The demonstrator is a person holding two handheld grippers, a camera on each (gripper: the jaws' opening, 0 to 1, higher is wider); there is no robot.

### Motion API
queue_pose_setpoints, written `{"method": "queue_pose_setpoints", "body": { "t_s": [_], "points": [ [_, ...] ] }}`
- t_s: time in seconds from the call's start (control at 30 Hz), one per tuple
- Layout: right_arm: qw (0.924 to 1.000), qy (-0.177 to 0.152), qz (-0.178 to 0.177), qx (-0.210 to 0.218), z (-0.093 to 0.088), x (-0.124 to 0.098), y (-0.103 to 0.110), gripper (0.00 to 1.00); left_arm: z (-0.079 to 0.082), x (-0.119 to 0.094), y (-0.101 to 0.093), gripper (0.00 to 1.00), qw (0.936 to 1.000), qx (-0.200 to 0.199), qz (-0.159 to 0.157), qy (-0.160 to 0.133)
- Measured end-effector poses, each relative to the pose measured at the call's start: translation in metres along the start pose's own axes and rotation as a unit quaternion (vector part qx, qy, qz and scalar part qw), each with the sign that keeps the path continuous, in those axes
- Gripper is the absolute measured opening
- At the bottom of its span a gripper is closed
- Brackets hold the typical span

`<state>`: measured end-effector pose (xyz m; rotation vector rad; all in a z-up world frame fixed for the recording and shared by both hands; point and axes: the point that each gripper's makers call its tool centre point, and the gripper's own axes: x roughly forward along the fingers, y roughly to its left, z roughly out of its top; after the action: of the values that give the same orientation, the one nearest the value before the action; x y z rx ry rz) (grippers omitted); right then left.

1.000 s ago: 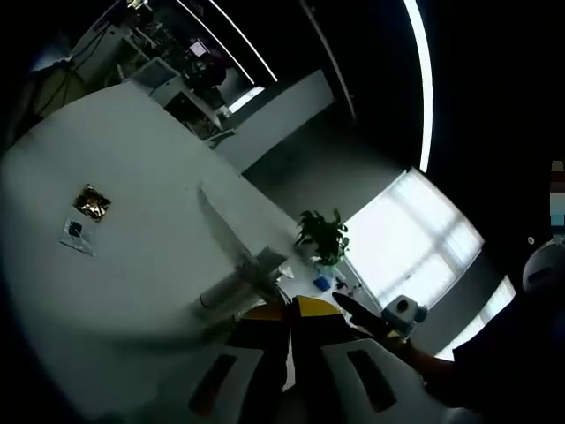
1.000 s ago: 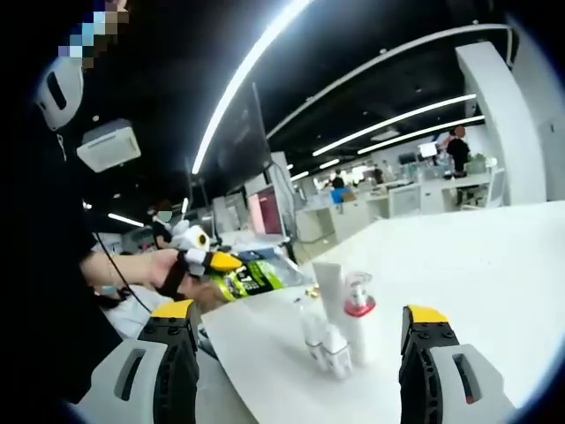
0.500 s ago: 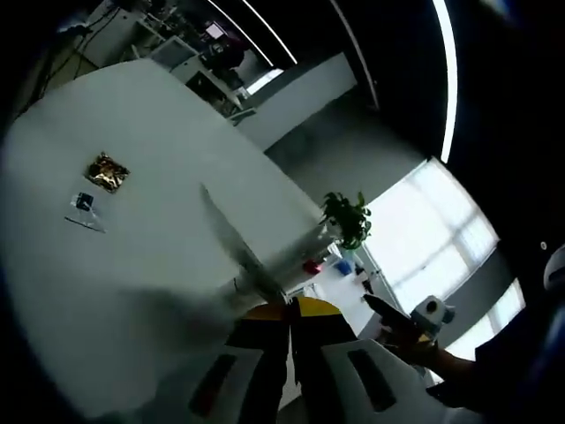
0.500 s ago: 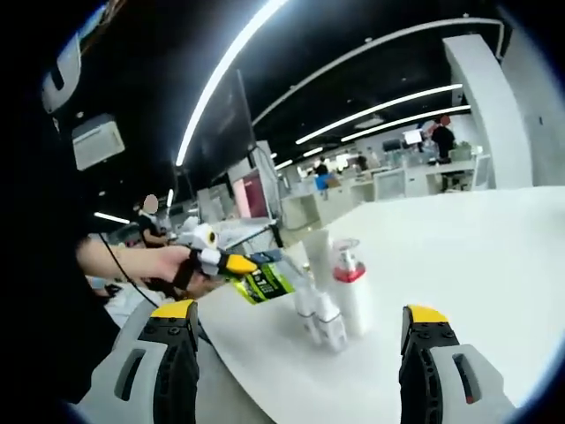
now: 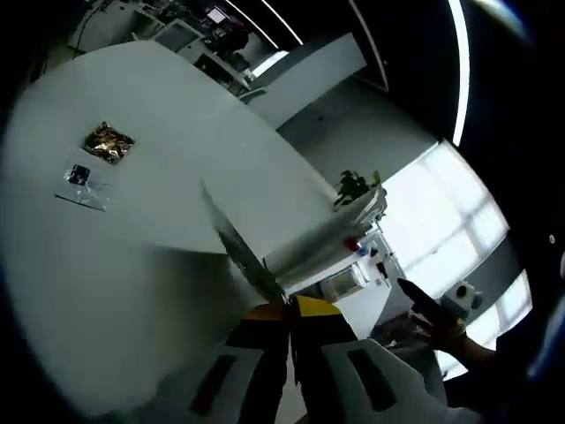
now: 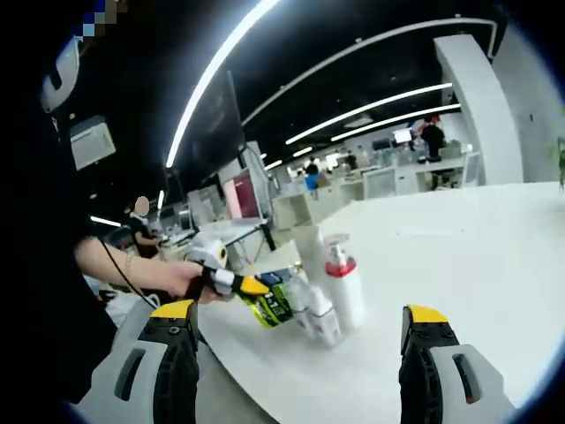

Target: Arrange the skincare products in the storage area until every visible bottle or jar stands upright without overlapping.

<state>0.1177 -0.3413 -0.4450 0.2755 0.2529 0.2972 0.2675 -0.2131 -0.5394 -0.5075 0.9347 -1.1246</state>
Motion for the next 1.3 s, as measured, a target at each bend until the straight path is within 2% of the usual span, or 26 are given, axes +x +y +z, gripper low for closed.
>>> {"method": "queue_pose_setpoints", "body": {
  "t_s": [0.17,0.27,0.33,0.4,0.53,0.7,0.83,1.07,1.23,1.3],
  "points": [
    [1.0,0.0,-0.001,0.003,0.0,0.001,0.005,0.99,-0.007,0.005,0.009,0.0,0.9998,-0.014,0.012,0.011],
    [1.0,-0.002,-0.003,0.004,0.001,0.001,0.005,0.99,-0.013,0.005,0.024,0.0,0.9982,-0.021,0.051,0.026],
    [1.0,-0.003,-0.005,0.005,0.002,0.001,0.004,0.99,-0.014,0.004,0.033,0.0,0.9963,-0.024,0.079,0.023],
    [1.0,-0.002,-0.006,0.006,0.002,0.0,0.004,0.99,-0.014,0.004,0.036,0.0,0.9952,-0.031,0.091,0.018],
    [1.0,0.001,-0.006,0.006,0.0,0.001,0.003,0.99,-0.016,0.006,0.035,0.0,0.995,-0.028,0.094,0.021],
    [0.9999,0.001,-0.005,0.01,0.0,0.003,0.005,0.99,-0.023,0.007,0.036,0.01,0.9933,-0.017,0.106,0.042],
    [1.0,0.003,0.0,0.009,-0.001,0.005,0.008,0.99,-0.022,0.004,0.029,0.03,0.993,-0.007,0.109,0.045],
    [0.9999,0.006,0.001,0.01,-0.003,0.005,0.007,0.99,-0.019,-0.001,0.042,0.12,0.9877,0.03,0.139,0.065],
    [0.9999,0.009,0.002,0.011,-0.005,0.006,0.007,0.99,-0.02,-0.004,0.054,0.22,0.9738,0.106,0.172,0.105],
    [0.9999,0.01,0.002,0.011,-0.005,0.006,0.007,0.99,-0.021,-0.002,0.057,0.23,0.9702,0.12,0.177,0.114]
  ]
}}
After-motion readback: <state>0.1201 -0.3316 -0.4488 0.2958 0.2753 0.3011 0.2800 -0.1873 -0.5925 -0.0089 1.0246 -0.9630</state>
